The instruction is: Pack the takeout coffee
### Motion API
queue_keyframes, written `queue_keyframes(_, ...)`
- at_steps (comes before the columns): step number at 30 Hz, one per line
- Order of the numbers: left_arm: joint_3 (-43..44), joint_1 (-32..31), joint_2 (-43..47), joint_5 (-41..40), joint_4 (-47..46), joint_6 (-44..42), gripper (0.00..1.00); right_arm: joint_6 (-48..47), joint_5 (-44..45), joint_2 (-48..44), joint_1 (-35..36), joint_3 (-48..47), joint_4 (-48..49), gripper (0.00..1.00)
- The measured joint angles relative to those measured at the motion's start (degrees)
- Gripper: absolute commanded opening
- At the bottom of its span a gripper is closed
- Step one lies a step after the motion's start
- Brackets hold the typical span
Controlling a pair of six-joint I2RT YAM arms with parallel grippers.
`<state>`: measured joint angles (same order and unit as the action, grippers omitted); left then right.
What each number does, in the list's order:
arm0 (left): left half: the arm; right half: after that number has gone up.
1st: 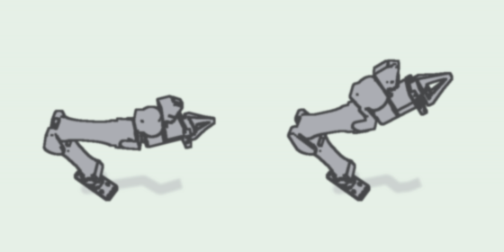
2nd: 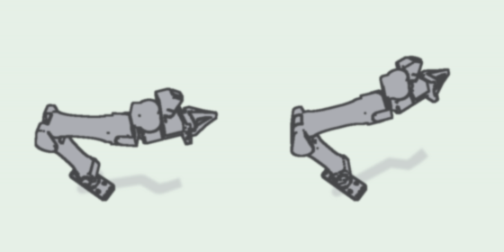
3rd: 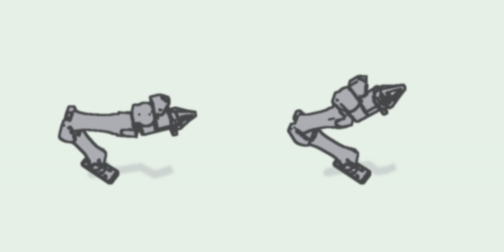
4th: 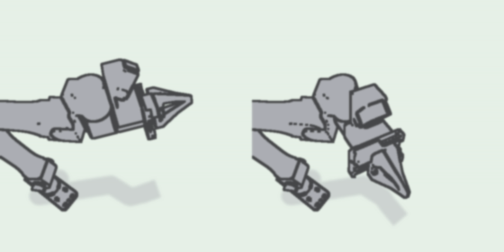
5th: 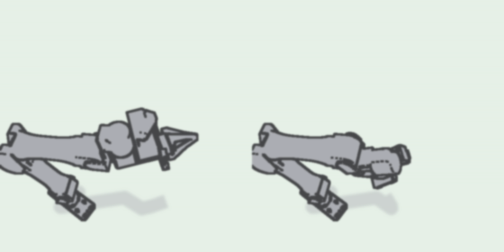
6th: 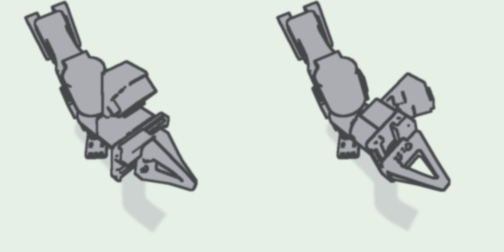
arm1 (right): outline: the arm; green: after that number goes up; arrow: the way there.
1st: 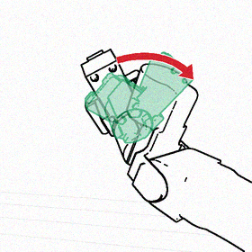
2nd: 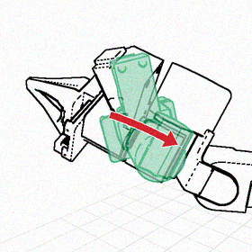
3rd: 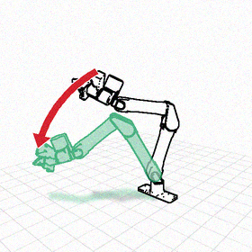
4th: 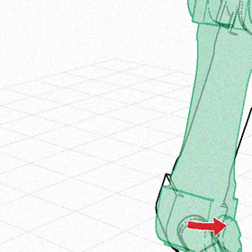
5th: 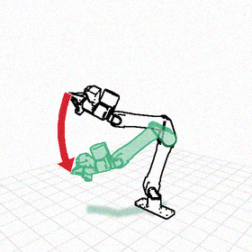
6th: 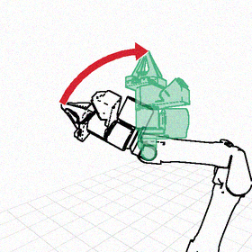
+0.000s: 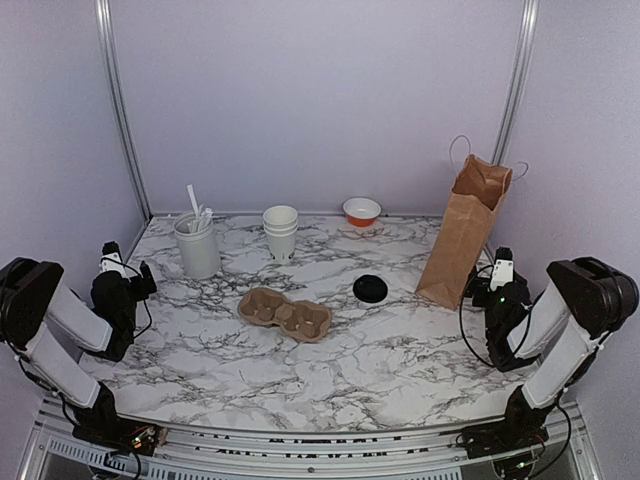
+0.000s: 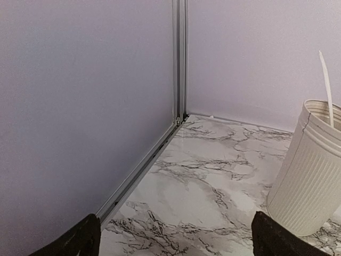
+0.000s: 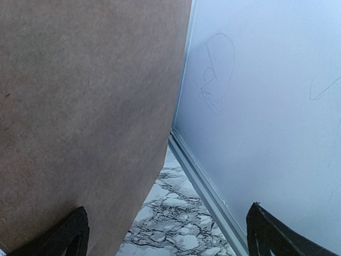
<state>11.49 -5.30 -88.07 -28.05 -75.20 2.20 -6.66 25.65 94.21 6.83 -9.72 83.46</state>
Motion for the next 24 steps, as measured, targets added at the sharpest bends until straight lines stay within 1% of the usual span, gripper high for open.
queue_keyframes(17,-0.3,-0.4,0.6,0.0,-0.2,-0.3,0.99,0.5,0.3,-0.5,-0.2,0.0,-0.4,1.0)
queue_keyframes(19,-1.1,-2.4,2.4,-3.0,-0.2,-1.4,0.99,0.4,0.4,-1.2,0.2,0.4,0.2,1.0)
queue_keyframes(20,-1.0,-4.0,3.9,-4.8,0.7,-1.9,0.99,0.2,0.4,-1.4,0.3,0.8,0.6,1.0)
queue_keyframes(22,1.3,-6.9,8.6,-7.4,6.2,-3.1,0.99,-0.5,0.4,-1.4,0.9,2.4,0.9,1.0)
queue_keyframes(24,7.7,-8.7,13.3,-8.2,14.1,-2.6,0.99,-1.2,0.4,-1.4,1.5,4.2,0.9,1.0)
